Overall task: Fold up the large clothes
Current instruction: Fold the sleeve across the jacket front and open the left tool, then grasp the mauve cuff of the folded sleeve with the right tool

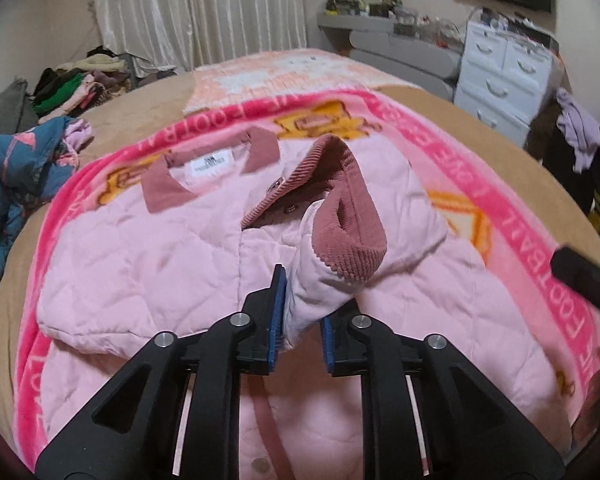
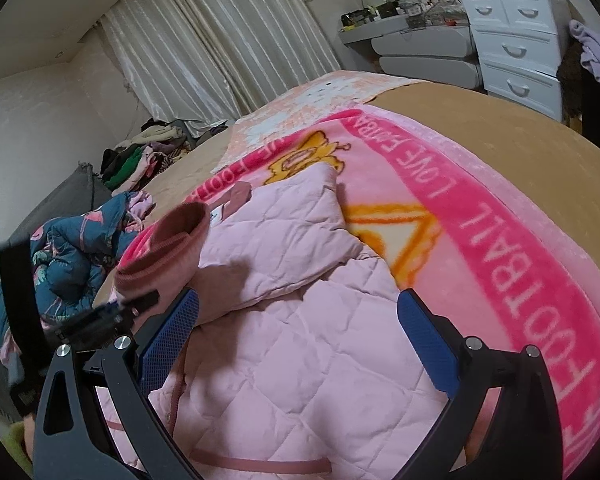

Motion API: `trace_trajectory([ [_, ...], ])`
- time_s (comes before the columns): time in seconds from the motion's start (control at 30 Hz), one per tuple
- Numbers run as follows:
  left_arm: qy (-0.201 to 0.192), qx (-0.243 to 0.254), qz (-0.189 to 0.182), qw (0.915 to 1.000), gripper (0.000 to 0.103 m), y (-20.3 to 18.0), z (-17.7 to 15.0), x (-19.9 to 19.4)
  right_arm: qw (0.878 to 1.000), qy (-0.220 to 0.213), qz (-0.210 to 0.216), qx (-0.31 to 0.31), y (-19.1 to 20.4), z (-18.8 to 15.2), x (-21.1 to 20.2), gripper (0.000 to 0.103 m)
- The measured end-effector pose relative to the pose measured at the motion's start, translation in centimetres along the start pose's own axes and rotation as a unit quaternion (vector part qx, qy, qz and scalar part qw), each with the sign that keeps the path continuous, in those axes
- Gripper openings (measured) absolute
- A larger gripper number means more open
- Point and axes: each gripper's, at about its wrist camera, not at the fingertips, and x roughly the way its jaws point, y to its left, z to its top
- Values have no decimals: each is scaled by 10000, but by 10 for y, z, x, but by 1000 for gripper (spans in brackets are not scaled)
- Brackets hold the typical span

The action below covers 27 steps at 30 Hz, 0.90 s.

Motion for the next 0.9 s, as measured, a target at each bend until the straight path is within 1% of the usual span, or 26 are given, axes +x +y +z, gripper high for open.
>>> trace_trajectory([
  [0.07, 154, 75, -93, 9998, 25, -5, -6, 6, 10000, 7, -14, 32, -3, 0, 0, 99],
  [0.1, 242, 106, -158, 9995, 36, -8, -9, 9, 10000, 7, -31, 36, -4, -1, -1, 99],
  [0.13, 313, 127, -214, 9992, 44, -10, -12, 11, 10000, 11, -39, 37, -4, -1, -1, 99],
  [0.17, 364, 142, -266, 9989, 48, -13, -15, 13, 10000, 21, -49, 53, -5, -1, -1, 99],
  [0.23, 462, 178, -405, 9979, 63, -17, -21, 15, 10000, 35, -63, 69, -6, -2, 0, 99],
  [0.3, 519, 186, -498, 9972, 66, -19, -28, 13, 9999, 61, -75, 61, -6, -2, 0, 99],
  [0.37, 550, 131, -610, 9965, 75, -18, -33, 9, 9999, 86, -77, 36, -5, -3, 0, 99],
  [0.4, 547, 92, -658, 9963, 82, -16, -35, 6, 9999, 97, -82, 30, -5, -3, 1, 99],
  [0.43, 520, 35, -701, 9962, 85, -13, -38, 1, 9999, 109, -81, 21, -4, -3, 1, 99],
  [0.53, 466, -187, -697, 9963, 93, 4, -43, -12, 9998, 193, -44, -7, 2, -5, 6, 99],
  [0.7, 324, -574, -390, 9971, 94, 44, -41, -27, 9991, 372, 101, -172, 21, -10, 16, 99],
  [0.73, 285, -682, -276, 9969, 94, 57, -41, -30, 9988, 425, 156, -203, 25, -11, 20, 99],
  [0.83, 228, -957, -32, 9951, 94, 86, -41, -36, 9973, 600, 306, -303, 39, -17, 30, 99],
  [0.9, 186, -1206, 51, 9925, 94, 108, -44, -40, 9957, 730, 385, -419, 51, -22, 39, 99],
])
